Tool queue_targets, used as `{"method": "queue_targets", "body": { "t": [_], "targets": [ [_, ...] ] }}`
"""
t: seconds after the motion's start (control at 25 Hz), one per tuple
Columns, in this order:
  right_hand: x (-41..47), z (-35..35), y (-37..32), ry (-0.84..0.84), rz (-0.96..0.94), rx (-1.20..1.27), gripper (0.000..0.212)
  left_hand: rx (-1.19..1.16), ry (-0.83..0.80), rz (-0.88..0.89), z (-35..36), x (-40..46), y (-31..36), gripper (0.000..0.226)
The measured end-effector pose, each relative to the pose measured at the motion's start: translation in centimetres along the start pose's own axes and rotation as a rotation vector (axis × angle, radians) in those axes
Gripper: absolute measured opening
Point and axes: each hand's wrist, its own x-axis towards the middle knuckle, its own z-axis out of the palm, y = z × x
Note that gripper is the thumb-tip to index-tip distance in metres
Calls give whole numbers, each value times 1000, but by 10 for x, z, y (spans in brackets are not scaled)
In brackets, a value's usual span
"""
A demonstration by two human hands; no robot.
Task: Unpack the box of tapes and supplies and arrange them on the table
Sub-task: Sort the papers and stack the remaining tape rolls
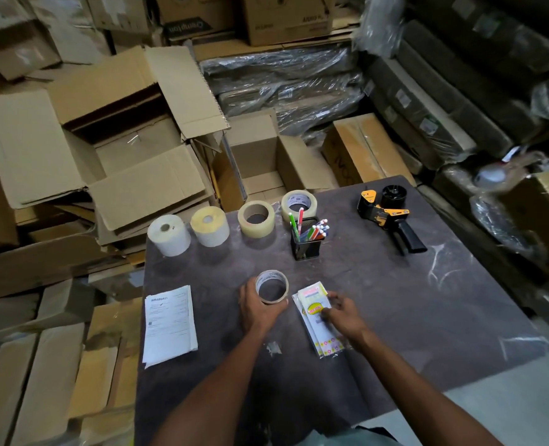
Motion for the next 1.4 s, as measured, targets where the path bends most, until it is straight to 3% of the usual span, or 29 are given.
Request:
{"method": "queue_targets", "body": {
  "t": [0.4,0.8,0.96,1.08,1.28,1.4],
  "targets": [
    [-18,-25,-23,107,19,285,23,-105,-28,115,2,-19,13,82],
    [-45,-121,-5,242,17,430,16,-183,-158,177,80,-70,51,83],
    [-53,-170,1,337,-71,405,42,-209,-171,174,119,-90,68,82],
    [-59,-215,8,310,-152,380,55,-203,-168,185,154,-113,87,82],
    [-60,-297,17,307,-268,250,28,-214,-177,210,214,-154,123,79],
    [-54,-349,28,316,-284,213,24,-230,-177,226,251,-179,153,78]
  ]
}}
